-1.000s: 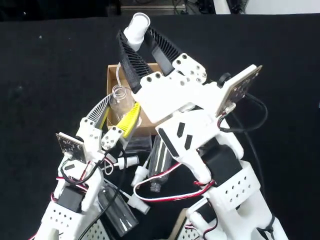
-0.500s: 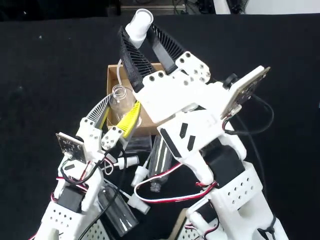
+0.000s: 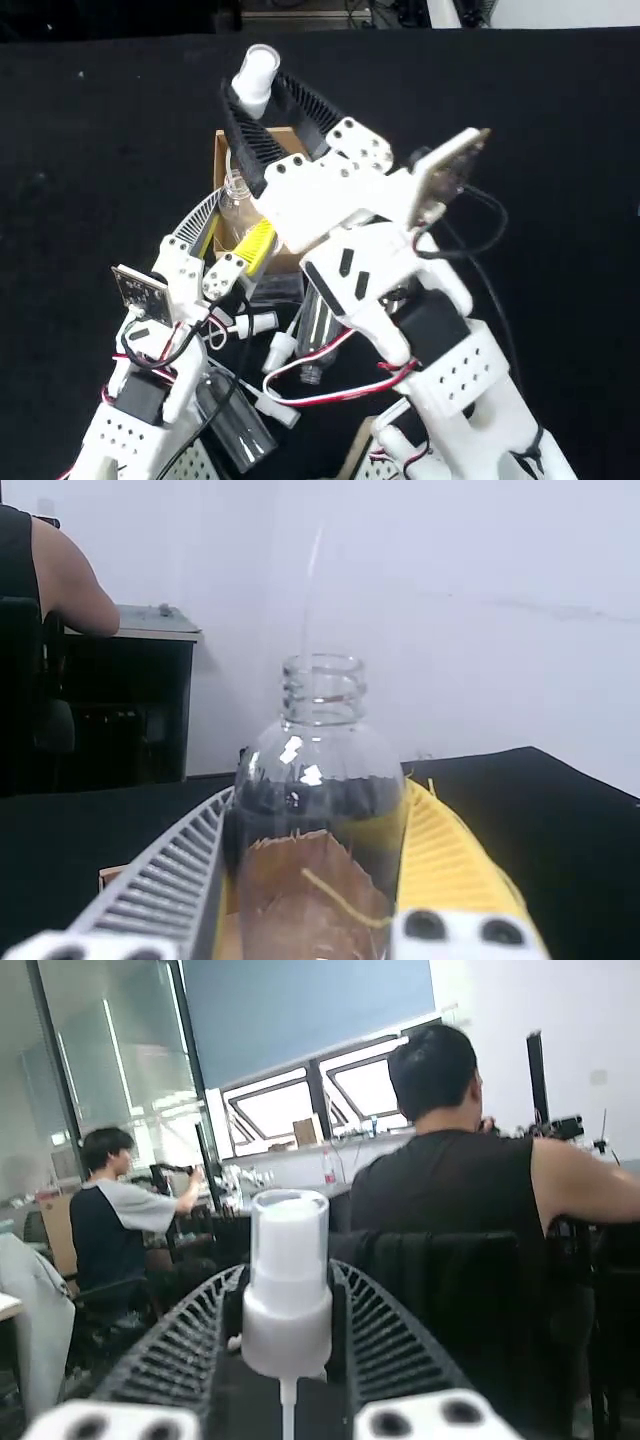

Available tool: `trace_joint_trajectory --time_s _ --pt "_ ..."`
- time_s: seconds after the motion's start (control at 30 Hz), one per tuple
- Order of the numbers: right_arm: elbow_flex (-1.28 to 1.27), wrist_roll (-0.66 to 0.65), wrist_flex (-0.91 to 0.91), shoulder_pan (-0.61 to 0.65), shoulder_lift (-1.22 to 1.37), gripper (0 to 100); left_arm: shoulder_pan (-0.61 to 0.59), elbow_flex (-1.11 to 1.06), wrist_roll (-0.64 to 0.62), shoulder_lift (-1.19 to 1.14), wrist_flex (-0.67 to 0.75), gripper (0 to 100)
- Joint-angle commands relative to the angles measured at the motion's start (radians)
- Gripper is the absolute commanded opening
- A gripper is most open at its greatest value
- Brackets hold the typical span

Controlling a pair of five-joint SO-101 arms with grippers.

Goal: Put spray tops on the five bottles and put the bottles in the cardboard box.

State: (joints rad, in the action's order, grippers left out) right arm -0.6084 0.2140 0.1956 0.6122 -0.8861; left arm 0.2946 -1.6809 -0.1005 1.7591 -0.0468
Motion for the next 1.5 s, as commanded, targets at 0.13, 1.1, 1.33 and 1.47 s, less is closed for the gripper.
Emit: trace_joint_trajectory --time_s 0.13,1.1,1.33,1.47 --pt "0.013 -0.143 0.144 0.035 -0.015 1.2 0.002 -0.022 -0.003 0.018 -0.023 4" --pt "0.246 -0.233 0.816 -0.269 -0.119 13.7 -0.008 -0.022 0.002 0.020 -0.164 4" --pt "-0.041 -0.230 0.822 -0.528 -0.119 13.7 -0.163 -0.021 0.138 0.018 0.005 3" --pt "-0.278 -0.169 0.624 -0.528 -0.117 13.8 -0.179 -0.021 0.141 0.017 0.048 3"
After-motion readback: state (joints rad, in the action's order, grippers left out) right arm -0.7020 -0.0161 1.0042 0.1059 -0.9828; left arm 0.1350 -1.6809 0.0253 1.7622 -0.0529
